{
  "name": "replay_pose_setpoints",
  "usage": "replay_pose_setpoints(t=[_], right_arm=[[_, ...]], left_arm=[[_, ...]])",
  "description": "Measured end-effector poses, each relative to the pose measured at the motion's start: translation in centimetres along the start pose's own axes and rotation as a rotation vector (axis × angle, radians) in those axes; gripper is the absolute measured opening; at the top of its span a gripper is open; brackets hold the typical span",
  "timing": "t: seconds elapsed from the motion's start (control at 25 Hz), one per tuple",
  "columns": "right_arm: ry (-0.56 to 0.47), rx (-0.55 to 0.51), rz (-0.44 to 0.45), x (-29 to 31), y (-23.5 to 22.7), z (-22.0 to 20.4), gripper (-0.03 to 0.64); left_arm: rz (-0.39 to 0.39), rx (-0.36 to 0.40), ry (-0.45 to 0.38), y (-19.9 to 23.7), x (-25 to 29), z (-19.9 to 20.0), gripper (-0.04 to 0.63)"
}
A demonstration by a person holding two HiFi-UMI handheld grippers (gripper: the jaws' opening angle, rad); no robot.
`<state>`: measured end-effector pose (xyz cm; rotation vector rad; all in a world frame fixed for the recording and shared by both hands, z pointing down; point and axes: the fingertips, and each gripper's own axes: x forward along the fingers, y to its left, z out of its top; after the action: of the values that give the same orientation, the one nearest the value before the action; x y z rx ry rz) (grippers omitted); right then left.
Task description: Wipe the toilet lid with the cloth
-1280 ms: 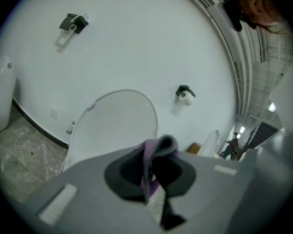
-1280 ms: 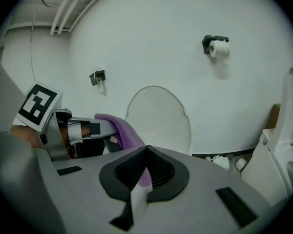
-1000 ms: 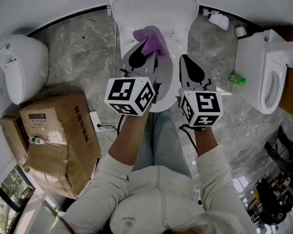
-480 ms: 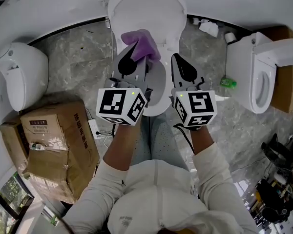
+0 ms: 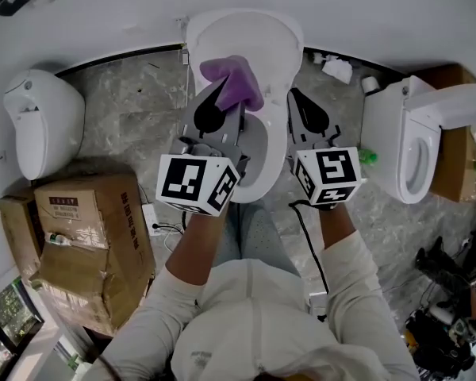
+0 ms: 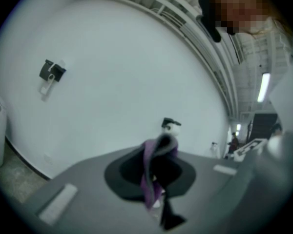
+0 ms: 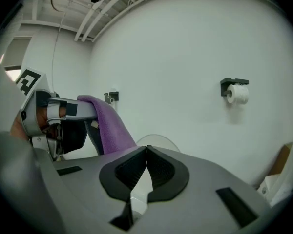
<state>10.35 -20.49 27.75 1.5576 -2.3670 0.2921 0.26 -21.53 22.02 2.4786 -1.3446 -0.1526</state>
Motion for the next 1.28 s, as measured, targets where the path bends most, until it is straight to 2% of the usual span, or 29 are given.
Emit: replay_pose_setpoints(t=[0.28, 0.52, 0.56, 0.64, 1.28], right_arm=[[0.039, -0.169, 0.16, 3.4, -1.5, 1.8, 0.018], [0.094, -0.323, 0.259, 6.7, -2.1, 2.2, 0.019], [0.102, -0.341, 0.278, 7.2, -2.1, 2.1, 0.03], [0.113, -0.374, 0.315, 8.3, -2.1, 2.0, 0.098], [0.296, -0.626, 0.444, 16.7, -5.2, 0.3, 0.127]], left_arm=[[0.03, 0.034, -0.024, 0.3, 0.7, 2.4, 0.014], [0.074, 0.04, -0.045, 1.3, 1.3, 4.1, 0.014], [0.082, 0.038, -0.046, 1.6, 1.4, 4.2, 0.014], [0.094, 0.035, -0.048, 2.1, 1.6, 4.4, 0.014], [0.173, 0.014, -0.036, 5.0, 3.0, 3.6, 0.014]])
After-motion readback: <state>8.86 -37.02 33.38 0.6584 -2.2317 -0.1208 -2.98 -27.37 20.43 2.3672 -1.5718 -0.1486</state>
